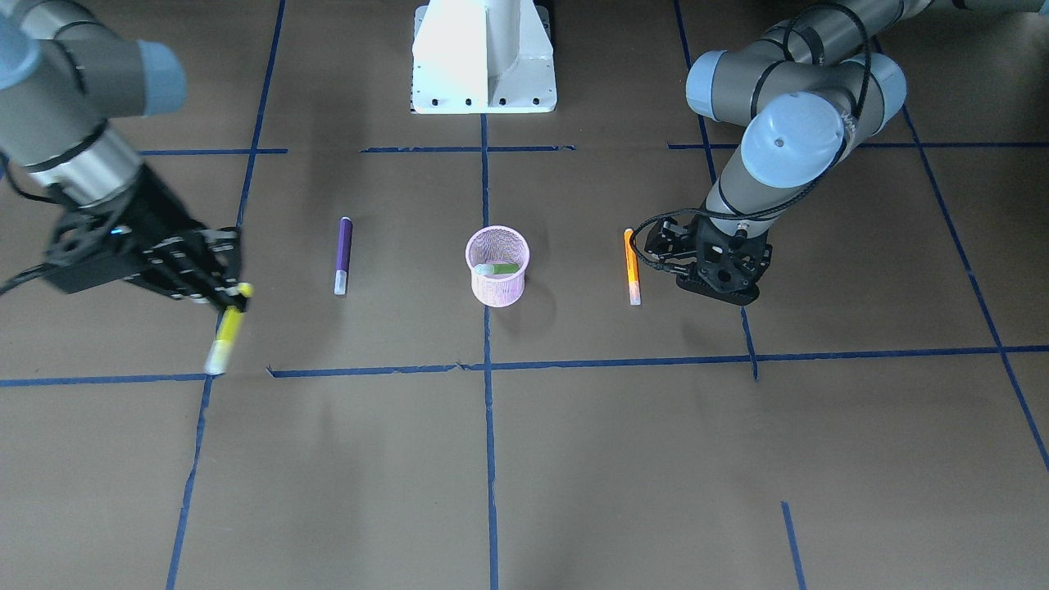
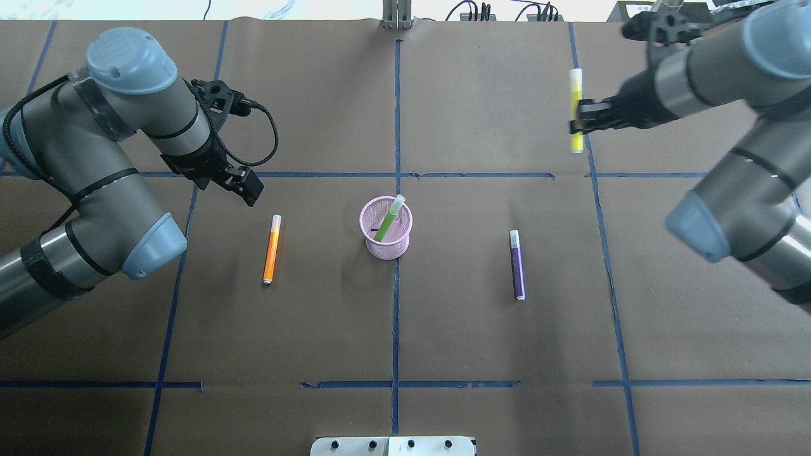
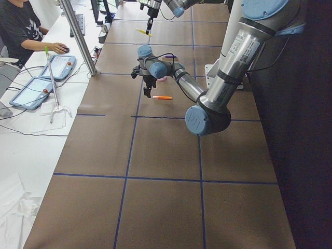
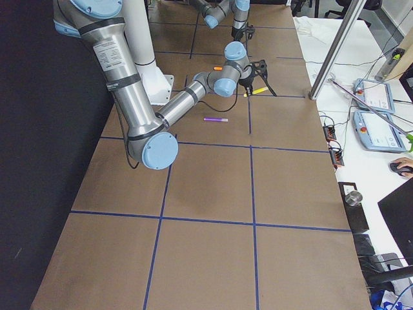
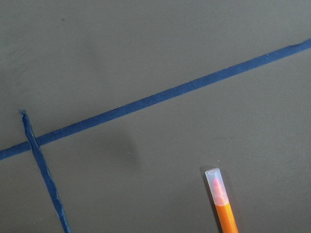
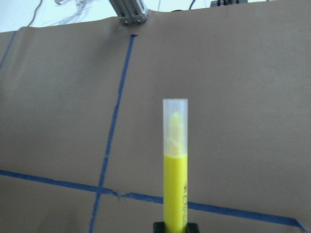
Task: Collect pens into pen holder
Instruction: 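Carry yellow highlighter to cup with right gripper while left lowers onto orange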
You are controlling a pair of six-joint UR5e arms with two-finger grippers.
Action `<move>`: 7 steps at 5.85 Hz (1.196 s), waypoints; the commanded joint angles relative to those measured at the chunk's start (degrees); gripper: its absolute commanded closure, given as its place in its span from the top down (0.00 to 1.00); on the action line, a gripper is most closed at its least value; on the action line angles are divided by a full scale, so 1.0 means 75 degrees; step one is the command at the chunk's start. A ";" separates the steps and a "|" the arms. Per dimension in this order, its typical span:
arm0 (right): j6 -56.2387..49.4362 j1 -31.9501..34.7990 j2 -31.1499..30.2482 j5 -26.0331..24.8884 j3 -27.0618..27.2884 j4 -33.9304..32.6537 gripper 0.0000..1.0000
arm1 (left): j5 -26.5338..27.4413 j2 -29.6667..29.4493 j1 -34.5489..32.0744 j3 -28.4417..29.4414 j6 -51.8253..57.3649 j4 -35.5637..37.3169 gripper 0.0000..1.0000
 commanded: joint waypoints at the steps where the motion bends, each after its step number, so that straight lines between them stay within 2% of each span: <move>1: 0.0345 -0.1254 0.0818 -0.1892 0.0144 0.0043 0.00 | -0.0014 -0.0185 0.0103 0.0358 -0.0547 -0.0029 1.00; 2: 0.0380 -0.1899 0.1193 -0.2888 0.0087 0.0043 0.00 | -0.0015 -0.0372 0.0103 0.0547 -0.0596 -0.0030 1.00; 4: 0.0264 -0.2698 0.1348 -0.4332 0.0052 0.0090 0.00 | -0.0015 -0.0362 0.0302 0.0549 -0.0561 -0.0030 1.00; 6: 0.0252 -0.3367 0.1268 -0.5412 -0.0007 0.0090 0.00 | -0.0026 -0.0362 0.0443 0.0549 -0.0561 -0.0018 1.00; 7: 0.0251 -0.3416 0.1186 -0.5452 -0.0146 0.0113 0.00 | -0.0038 -0.0351 0.0443 0.0537 -0.0550 -0.0018 1.00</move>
